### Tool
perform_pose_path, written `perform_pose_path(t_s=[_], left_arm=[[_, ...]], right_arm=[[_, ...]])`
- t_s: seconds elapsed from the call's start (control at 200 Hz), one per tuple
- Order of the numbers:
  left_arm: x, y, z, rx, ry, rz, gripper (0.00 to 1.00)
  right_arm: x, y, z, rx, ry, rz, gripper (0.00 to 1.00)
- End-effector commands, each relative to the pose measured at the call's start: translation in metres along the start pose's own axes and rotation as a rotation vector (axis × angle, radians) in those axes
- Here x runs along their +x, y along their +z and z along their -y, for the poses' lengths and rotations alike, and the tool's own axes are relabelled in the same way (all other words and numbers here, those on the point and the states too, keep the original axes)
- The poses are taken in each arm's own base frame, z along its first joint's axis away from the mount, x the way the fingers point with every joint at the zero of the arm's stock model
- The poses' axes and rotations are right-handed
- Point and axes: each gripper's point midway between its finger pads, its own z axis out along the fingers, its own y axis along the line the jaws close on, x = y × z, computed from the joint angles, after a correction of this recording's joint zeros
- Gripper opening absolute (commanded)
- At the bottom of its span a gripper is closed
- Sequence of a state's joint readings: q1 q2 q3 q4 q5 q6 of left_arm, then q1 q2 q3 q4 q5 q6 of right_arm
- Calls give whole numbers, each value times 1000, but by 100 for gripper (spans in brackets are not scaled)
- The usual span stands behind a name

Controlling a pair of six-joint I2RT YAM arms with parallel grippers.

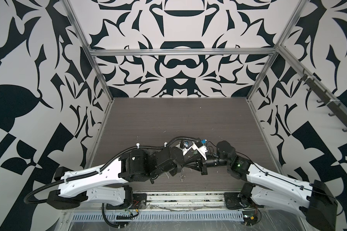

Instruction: Remove the keys from the keyring

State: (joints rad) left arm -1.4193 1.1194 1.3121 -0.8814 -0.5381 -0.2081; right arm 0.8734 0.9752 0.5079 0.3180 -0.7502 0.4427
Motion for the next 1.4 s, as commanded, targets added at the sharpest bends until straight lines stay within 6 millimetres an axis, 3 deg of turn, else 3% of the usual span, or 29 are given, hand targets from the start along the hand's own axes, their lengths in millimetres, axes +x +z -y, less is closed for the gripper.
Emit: perform_pose_path(t_s=[0.0, 0.21, 0.455, 0.65, 1.035, 1.395], left_arm=[[-10, -5, -1, 6, -18, 38, 22], [-10, -5, -1, 12, -50, 63, 25], [-19, -19, -14, -5, -163, 183, 50], [-8, -21, -18, 21, -244, 272, 58], [8, -3, 6, 152, -280, 381, 70], [28, 24, 7, 91, -239, 319, 72]], right_arm=[[-21, -1, -13, -34, -35, 81, 0], [-31, -4, -14, -35, -31, 147, 0], [-42, -8, -9, -5, -17, 234, 0], [-53, -14, -9, 42, -47, 263, 0], [-74, -29, -26, 60, -102, 320, 0], [-79, -33, -34, 44, -119, 330, 0]])
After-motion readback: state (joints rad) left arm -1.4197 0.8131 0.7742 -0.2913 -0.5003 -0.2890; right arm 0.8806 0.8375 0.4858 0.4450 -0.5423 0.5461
